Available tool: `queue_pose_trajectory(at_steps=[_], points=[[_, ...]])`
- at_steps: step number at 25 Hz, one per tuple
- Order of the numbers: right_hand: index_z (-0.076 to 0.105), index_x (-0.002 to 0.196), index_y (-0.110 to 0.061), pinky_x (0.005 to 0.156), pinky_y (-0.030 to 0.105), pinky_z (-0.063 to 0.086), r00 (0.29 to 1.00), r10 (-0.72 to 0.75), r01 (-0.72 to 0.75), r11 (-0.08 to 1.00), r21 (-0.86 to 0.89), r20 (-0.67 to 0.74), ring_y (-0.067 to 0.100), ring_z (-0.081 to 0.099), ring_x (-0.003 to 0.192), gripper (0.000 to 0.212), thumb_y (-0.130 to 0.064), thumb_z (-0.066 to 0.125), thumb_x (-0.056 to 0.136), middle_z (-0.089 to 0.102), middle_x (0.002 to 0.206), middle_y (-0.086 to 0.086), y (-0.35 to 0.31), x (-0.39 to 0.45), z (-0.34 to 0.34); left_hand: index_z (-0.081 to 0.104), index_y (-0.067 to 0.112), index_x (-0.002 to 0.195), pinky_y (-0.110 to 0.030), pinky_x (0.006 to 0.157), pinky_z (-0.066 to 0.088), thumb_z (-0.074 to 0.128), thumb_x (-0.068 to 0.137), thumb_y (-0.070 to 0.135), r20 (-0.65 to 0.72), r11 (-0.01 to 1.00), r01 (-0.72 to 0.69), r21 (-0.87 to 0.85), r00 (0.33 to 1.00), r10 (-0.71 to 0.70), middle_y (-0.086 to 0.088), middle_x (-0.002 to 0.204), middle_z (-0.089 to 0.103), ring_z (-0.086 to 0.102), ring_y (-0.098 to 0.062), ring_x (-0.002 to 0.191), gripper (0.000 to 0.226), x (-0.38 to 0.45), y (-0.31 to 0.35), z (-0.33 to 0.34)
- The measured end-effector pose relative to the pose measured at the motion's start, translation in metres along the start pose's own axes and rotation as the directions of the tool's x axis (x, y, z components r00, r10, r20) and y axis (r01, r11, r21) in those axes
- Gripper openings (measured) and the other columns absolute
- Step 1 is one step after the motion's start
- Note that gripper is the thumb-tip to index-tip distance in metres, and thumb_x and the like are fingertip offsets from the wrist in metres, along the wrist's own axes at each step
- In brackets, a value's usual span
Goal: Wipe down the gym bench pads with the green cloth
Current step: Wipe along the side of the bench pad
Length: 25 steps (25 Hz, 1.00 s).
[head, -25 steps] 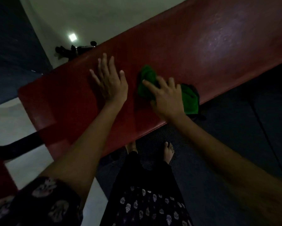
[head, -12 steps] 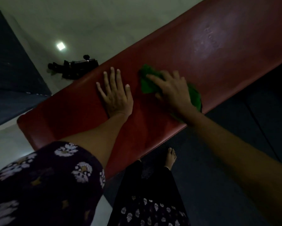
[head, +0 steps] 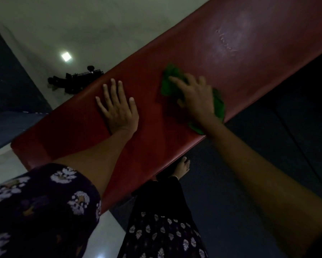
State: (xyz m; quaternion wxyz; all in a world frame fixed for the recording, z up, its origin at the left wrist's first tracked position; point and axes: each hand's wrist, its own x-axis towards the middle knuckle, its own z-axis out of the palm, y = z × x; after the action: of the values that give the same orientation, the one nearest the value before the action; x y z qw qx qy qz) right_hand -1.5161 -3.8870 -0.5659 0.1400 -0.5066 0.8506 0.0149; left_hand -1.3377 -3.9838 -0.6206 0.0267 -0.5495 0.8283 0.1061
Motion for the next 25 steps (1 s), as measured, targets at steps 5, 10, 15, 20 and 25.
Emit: queue_pose_trajectory(at_steps=[5, 10, 15, 20, 25], points=[[0.025, 0.146, -0.034, 0.097, 0.043, 0.039, 0.93, 0.366, -0.368, 0.921, 0.127, 0.043, 0.032, 0.034, 0.124, 0.066, -0.028, 0.058, 0.089, 0.032, 0.145, 0.008, 0.015, -0.035, 0.001, 0.029, 0.008, 0.145, -0.053, 0.116, -0.001, 0.04, 0.095, 0.03, 0.013, 0.999, 0.046, -0.007, 0.999, -0.046, -0.01, 0.155, 0.021, 0.011, -0.028, 0.145, 0.055, 0.006, 0.009, -0.01], [0.056, 0.129, -0.026, 0.063, 0.038, 0.047, 0.991, -0.086, 0.096, 0.99, 0.102, -0.1, 0.036, 0.057, 0.084, 0.072, -0.023, 0.083, 0.063, 0.06, 0.118, 0.015, 0.02, -0.085, 0.025, 0.039, 0.01, 0.135, -0.055, 0.115, -0.003, 0.053, 0.088, 0.023, -0.011, 0.984, 0.046, -0.172, 0.999, -0.049, -0.008, 0.148, 0.034, 0.022, -0.022, 0.141, 0.051, 0.02, 0.069, -0.023], [0.039, 0.141, -0.031, 0.084, 0.045, 0.041, 0.91, 0.399, -0.381, 0.912, 0.153, -0.114, 0.036, 0.042, 0.111, 0.065, -0.021, 0.065, 0.082, 0.041, 0.133, 0.016, 0.103, -0.054, 0.009, 0.026, 0.014, 0.147, -0.051, 0.113, -0.007, 0.045, 0.094, 0.035, 0.027, 0.94, -0.216, -0.265, 0.973, 0.231, -0.004, 0.156, 0.02, 0.008, -0.023, 0.146, 0.061, 0.015, 0.151, 0.002], [0.052, 0.132, -0.023, 0.061, 0.039, 0.048, 0.99, 0.048, -0.017, 0.976, 0.218, -0.135, 0.036, 0.055, 0.087, 0.067, -0.023, 0.077, 0.069, 0.056, 0.116, 0.022, 0.056, -0.102, 0.034, 0.026, 0.015, 0.148, -0.054, 0.113, -0.006, 0.022, 0.092, 0.054, -0.011, 0.964, -0.213, -0.16, 0.977, 0.214, -0.004, 0.156, 0.02, 0.009, -0.026, 0.146, 0.069, 0.012, 0.157, 0.02], [0.043, 0.132, -0.026, 0.061, 0.041, 0.05, 0.946, -0.168, 0.157, 0.986, -0.061, -0.276, 0.038, 0.057, 0.085, 0.051, -0.035, 0.048, 0.082, 0.056, 0.112, 0.024, 0.183, -0.065, 0.025, 0.025, 0.014, 0.148, -0.054, 0.113, -0.006, 0.026, 0.088, 0.064, -0.016, 0.973, -0.208, -0.099, 0.978, 0.208, -0.005, 0.157, 0.019, 0.007, -0.026, 0.146, 0.078, 0.01, 0.161, 0.022]])
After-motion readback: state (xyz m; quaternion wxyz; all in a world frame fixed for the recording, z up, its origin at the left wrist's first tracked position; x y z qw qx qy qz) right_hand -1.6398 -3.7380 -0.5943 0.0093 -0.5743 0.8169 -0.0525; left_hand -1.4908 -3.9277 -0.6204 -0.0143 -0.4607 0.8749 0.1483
